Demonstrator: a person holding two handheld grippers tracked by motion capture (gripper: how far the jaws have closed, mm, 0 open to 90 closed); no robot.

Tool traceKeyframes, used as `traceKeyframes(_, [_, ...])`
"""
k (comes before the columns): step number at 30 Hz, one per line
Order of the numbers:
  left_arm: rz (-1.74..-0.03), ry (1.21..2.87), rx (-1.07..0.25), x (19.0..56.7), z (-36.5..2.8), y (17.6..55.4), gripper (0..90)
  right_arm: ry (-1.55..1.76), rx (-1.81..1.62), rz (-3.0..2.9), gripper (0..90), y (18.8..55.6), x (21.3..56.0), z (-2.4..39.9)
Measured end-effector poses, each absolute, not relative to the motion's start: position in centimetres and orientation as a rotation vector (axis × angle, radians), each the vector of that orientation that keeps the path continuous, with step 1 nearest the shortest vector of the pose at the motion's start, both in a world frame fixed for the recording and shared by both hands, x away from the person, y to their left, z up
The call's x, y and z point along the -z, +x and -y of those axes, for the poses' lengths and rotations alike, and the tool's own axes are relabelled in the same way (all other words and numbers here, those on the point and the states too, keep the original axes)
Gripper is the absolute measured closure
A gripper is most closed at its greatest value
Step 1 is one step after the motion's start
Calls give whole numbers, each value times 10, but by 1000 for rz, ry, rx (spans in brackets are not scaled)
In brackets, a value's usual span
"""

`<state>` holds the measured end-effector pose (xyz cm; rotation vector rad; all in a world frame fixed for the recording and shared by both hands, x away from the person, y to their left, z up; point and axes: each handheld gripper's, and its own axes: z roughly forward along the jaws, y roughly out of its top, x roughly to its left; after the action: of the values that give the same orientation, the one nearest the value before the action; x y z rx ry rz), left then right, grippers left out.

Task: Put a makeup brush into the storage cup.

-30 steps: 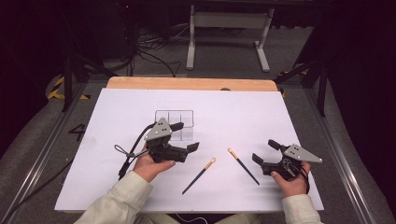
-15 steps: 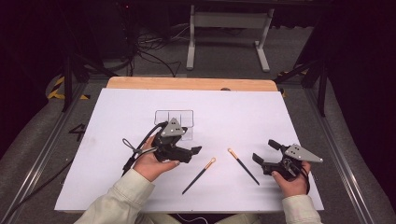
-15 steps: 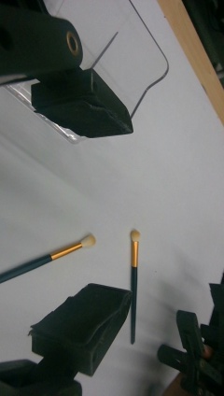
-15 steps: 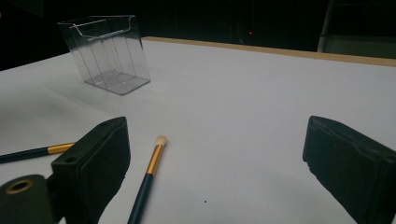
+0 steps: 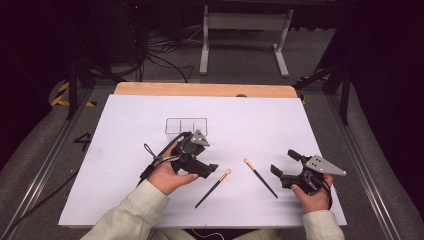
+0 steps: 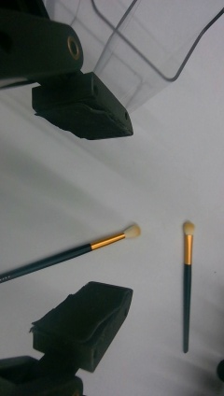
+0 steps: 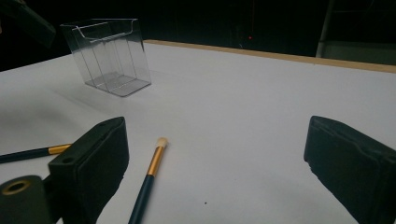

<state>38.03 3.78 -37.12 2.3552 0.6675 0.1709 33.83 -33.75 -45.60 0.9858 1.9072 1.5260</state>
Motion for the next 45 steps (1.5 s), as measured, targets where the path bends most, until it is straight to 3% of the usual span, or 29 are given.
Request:
traceKeyframes(14, [-734, 2529, -31, 381, -23, 385, 186, 964, -1537, -1885, 63, 335, 456, 338])
traceKeyframes(45, [-757, 2703, 68, 406, 3, 383, 210, 958, -1545, -1867, 63, 334, 457, 339])
